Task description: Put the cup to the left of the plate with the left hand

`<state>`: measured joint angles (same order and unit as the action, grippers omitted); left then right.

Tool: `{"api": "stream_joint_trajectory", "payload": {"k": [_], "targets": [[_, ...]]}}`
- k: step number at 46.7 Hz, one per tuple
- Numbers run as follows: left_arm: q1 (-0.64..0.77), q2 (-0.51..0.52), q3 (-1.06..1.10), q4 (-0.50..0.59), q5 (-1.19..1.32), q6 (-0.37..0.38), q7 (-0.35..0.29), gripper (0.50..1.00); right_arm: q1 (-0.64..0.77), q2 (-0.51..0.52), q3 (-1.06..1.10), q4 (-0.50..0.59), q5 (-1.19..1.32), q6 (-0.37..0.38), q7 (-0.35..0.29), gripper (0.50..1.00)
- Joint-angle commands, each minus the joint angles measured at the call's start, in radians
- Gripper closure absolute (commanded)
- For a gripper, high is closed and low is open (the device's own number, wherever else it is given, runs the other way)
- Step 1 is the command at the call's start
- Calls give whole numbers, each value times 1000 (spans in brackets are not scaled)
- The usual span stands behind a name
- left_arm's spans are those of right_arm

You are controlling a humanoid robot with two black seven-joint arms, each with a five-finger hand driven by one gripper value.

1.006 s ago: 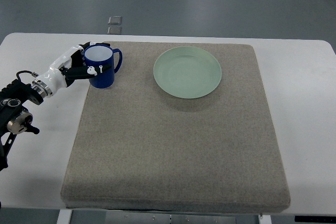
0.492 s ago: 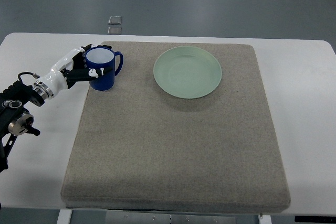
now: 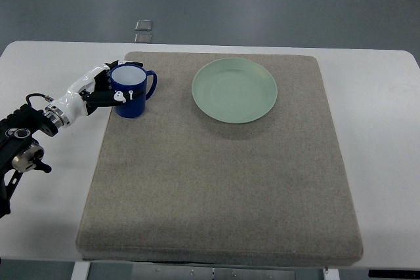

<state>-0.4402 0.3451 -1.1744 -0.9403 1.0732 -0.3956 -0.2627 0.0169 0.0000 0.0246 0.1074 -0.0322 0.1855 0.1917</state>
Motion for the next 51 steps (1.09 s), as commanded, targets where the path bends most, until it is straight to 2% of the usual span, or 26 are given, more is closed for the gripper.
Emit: {"api": "stream_joint_trajectory", "payload": {"k": [1, 17, 25, 33, 37, 41, 51], "targets": [[0, 0, -1, 0, -1, 0, 0, 624, 0, 0, 0, 0, 0, 0, 0, 568], [-2, 25, -1, -14, -65, -16, 2, 602, 0, 0, 0, 0, 0, 0, 0, 568], [-3, 78, -1, -40, -223, -77, 5, 600, 0, 0, 0, 0, 0, 0, 0, 568], [-6, 127, 1, -40, -348, -104, 11, 600, 0, 0, 0, 0, 0, 0, 0, 568], [-9, 132, -7, -40, -349, -106, 8, 587, 0, 0, 0, 0, 0, 0, 0, 568], [-21, 138, -19, -38, -364, -97, 7, 544, 0, 0, 0, 0, 0, 0, 0, 568], [-106, 161, -1, -20, -438, -89, 25, 542, 0, 0, 0, 0, 0, 0, 0, 568]]}}
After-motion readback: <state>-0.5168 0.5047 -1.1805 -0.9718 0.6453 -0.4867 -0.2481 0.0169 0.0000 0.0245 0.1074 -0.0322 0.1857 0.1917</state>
